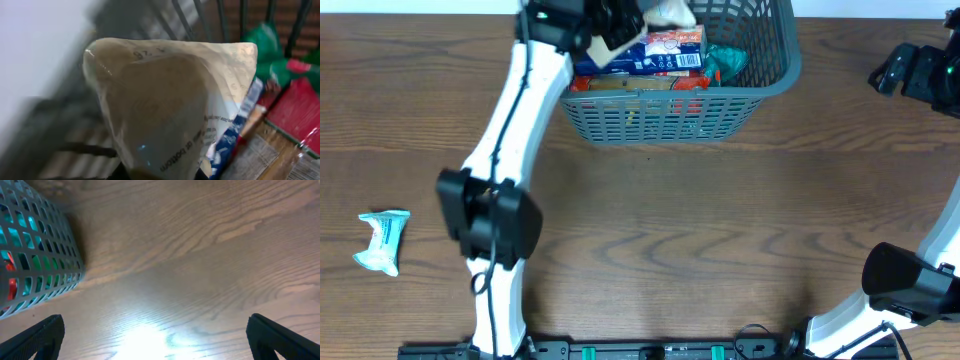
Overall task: Pack container
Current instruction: 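Lower the clear bag into the basket and open the left gripper, then move the left gripper over the light-blue tissue pack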
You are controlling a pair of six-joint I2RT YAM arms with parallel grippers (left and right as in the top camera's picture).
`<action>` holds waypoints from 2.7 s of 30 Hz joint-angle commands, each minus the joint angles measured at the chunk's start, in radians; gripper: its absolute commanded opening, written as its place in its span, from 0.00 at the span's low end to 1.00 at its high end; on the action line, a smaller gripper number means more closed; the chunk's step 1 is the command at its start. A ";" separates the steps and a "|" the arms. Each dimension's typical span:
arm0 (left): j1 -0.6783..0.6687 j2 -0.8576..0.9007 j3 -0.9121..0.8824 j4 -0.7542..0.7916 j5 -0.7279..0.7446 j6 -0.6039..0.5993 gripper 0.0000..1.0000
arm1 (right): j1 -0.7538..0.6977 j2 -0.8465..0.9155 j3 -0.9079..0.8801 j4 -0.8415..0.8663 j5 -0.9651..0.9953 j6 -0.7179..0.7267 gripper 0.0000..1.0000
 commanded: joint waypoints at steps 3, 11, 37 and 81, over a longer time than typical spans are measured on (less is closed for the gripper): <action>-0.008 0.051 0.010 -0.024 -0.001 0.008 0.10 | 0.012 0.009 -0.003 -0.008 0.004 -0.028 0.99; -0.008 0.054 0.010 -0.090 -0.005 -0.034 0.99 | 0.012 0.009 -0.003 -0.013 0.004 -0.038 0.99; 0.391 -0.642 0.019 -0.900 -0.612 -0.814 0.99 | 0.012 0.009 -0.003 -0.008 0.003 -0.048 0.99; 0.905 -0.863 -1.061 -0.467 -0.467 -0.237 0.98 | 0.011 0.009 -0.003 0.026 0.004 -0.045 0.99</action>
